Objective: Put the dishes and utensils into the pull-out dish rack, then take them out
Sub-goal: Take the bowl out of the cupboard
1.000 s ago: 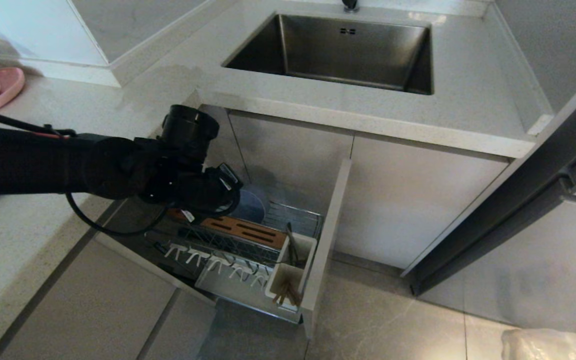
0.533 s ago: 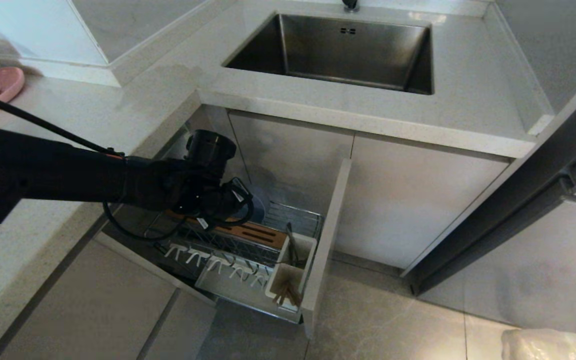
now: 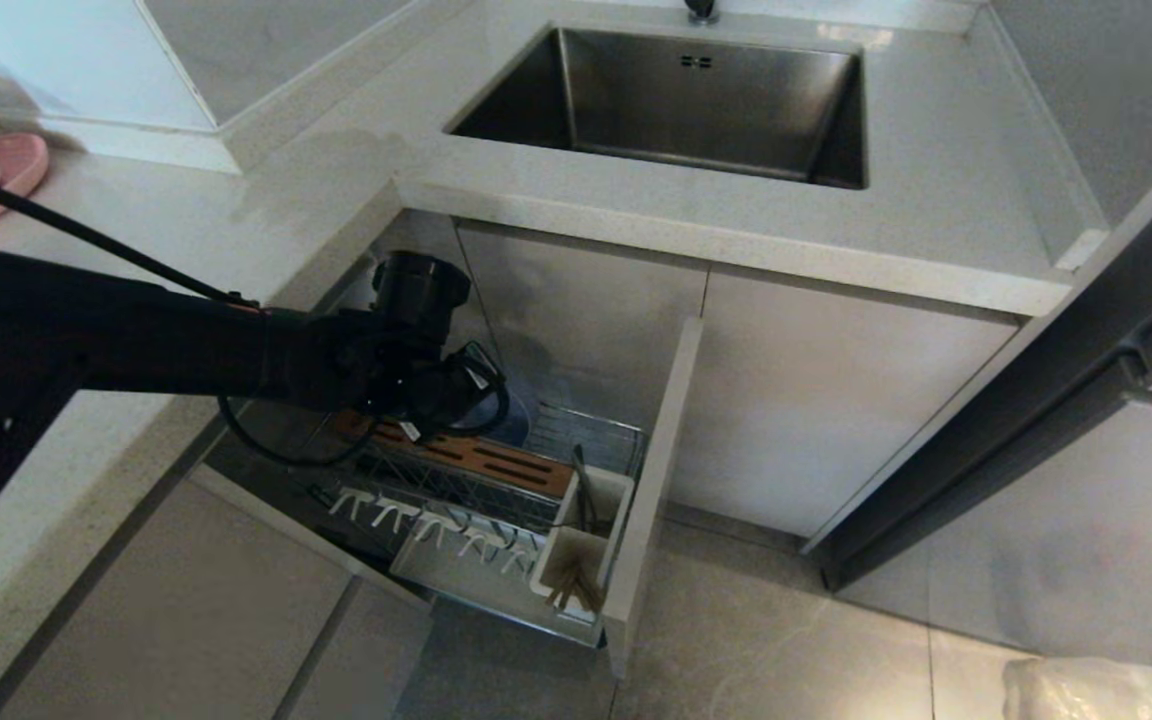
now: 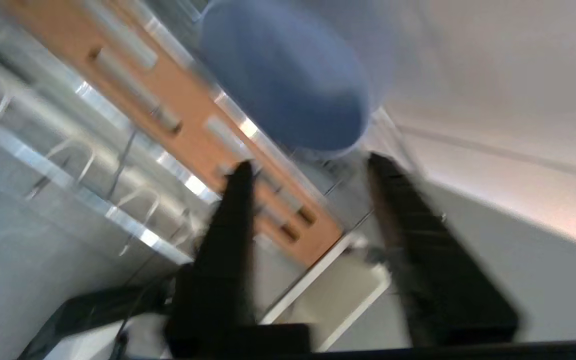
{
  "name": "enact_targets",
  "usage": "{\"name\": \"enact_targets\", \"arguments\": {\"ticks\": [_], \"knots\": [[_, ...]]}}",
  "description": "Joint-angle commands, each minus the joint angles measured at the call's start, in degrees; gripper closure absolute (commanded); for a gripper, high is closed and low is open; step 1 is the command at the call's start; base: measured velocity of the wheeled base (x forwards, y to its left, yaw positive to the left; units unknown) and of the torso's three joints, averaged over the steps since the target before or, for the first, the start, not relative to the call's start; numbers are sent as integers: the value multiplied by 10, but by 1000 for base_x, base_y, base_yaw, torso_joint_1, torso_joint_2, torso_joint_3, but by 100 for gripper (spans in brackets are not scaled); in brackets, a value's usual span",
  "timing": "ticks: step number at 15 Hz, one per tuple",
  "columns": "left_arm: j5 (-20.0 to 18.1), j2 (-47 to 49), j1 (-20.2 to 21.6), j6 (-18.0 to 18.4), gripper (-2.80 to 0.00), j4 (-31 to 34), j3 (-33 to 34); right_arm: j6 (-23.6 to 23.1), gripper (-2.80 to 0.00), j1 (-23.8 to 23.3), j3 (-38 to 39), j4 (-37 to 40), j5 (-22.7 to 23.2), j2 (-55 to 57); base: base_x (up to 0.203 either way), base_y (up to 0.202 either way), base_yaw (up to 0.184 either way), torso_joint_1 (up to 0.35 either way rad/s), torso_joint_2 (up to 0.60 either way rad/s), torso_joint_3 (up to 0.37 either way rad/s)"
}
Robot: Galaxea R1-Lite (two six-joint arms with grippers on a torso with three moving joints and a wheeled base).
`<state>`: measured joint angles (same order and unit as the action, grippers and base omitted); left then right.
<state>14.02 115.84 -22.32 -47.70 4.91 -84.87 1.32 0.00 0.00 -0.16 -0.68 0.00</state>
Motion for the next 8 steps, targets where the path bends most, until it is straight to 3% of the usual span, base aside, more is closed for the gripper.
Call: {"name": "enact_targets", "arguments": {"ticks": [1,8], "knots": [[1,17,1,-1,-280,-1,-16,0,0,0,0,0,0,1,0,0,0,0,0,0],[0,69,7,9,-280,-60,-28,0,0,0,0,0,0,1,0,0,0,0,0,0]]}}
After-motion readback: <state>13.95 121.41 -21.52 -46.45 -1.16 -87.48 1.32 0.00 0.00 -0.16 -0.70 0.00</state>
